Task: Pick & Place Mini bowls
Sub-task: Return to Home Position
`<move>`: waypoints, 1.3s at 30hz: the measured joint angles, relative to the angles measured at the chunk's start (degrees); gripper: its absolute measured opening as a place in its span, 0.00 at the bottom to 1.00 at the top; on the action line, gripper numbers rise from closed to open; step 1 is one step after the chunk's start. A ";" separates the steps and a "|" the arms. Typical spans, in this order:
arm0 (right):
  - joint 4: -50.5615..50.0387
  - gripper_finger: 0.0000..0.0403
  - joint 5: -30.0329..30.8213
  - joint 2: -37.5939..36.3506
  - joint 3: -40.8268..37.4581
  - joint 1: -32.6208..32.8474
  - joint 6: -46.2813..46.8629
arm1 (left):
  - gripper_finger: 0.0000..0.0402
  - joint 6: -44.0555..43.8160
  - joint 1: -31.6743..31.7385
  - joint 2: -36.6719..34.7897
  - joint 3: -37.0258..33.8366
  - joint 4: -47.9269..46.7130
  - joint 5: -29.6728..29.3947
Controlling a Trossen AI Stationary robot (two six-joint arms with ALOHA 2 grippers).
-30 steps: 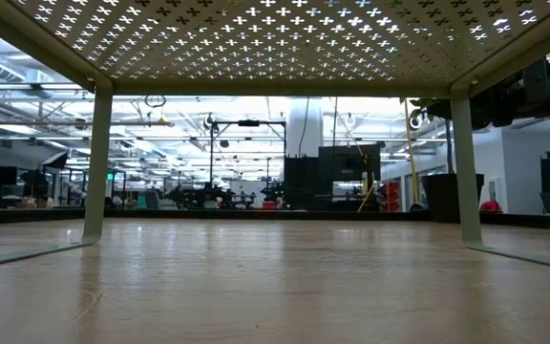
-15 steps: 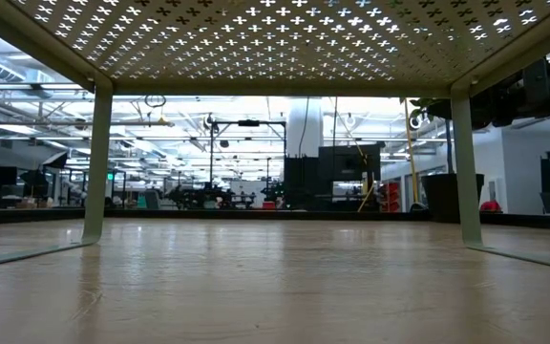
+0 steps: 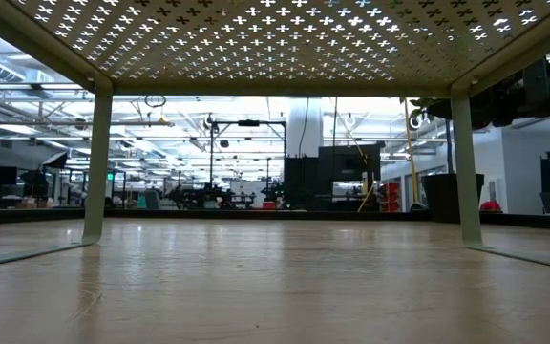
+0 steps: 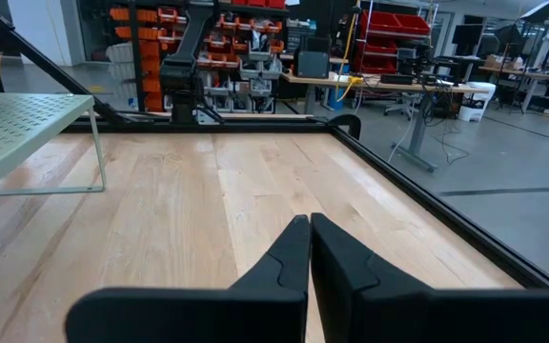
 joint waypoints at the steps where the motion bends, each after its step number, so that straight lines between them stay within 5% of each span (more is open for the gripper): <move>1: 0.00 0.00 -0.01 0.01 0.00 0.00 0.00 | 0.37 0.39 0.00 0.56 -0.73 5.27 0.01; 6: 0.00 0.00 0.00 0.01 0.00 -0.01 0.00 | 0.37 -3.44 0.00 3.78 -1.84 20.41 -0.01; 12: 0.00 0.00 -0.01 0.02 -0.01 0.00 0.00 | 0.37 -5.03 0.08 3.92 -2.06 12.10 -3.36; 23: -0.02 0.00 0.00 0.02 0.00 0.00 0.00 | 0.37 -14.87 3.42 -11.95 -2.97 5.18 -5.50; 39: -0.02 0.00 0.00 0.02 0.00 0.00 0.00 | 0.37 -15.55 3.41 -30.21 -19.70 9.99 -5.59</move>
